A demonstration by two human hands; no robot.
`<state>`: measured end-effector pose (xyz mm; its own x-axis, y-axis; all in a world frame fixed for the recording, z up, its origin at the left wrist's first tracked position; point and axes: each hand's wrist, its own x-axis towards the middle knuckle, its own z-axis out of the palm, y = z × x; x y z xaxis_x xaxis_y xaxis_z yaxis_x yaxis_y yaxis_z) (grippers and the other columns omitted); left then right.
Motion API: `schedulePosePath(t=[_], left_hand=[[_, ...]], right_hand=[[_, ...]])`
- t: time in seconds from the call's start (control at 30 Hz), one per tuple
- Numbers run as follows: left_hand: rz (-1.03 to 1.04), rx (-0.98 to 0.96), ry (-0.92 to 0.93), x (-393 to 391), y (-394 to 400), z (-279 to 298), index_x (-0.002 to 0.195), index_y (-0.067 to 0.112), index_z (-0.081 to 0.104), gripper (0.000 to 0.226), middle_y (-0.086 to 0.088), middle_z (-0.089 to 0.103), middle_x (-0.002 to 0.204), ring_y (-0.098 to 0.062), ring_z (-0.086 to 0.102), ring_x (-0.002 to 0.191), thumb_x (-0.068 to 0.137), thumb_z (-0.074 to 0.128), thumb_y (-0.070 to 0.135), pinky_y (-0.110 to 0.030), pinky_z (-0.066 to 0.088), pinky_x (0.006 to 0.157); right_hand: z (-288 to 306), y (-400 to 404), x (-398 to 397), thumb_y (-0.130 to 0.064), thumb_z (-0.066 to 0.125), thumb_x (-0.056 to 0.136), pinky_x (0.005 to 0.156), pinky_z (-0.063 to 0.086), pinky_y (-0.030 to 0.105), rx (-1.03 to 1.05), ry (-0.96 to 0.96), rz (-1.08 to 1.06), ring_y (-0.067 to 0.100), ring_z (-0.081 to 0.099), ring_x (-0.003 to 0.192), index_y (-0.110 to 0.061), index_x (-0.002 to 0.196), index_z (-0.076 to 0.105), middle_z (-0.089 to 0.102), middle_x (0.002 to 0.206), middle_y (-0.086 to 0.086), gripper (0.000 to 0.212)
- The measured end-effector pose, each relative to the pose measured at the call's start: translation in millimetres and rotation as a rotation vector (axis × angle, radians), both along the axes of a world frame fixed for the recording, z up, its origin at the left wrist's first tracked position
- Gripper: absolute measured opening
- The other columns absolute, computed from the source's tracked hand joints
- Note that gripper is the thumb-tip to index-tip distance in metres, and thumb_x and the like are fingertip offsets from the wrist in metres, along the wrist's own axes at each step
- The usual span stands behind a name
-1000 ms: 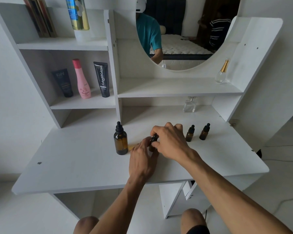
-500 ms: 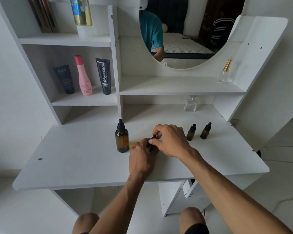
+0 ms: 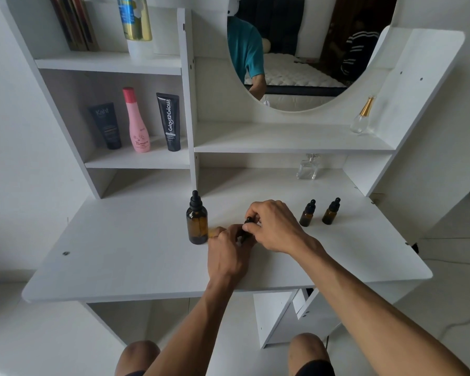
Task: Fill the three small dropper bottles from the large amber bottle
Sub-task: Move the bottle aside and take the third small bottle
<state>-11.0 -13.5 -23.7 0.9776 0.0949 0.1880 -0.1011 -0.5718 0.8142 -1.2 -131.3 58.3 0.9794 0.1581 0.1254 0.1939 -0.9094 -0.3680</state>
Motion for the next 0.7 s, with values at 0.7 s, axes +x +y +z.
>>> schedulePosePath(t=[0.7], left_hand=[[0.006,0.024,0.011,1.3,1.0,-1.2,0.094,0.017,0.069,0.02,-0.004,0.061,0.081,-0.02,0.056,0.068,0.085,0.069,0.035,-0.023,0.032,0.05]], right_hand=[[1.0,-3.2,-0.1,-0.032,0.073,0.088,0.09,0.052,0.033,0.032,0.043,0.032,0.019,0.062,0.104,-0.019,0.118,0.068,0.068,0.115,0.0,0.034]])
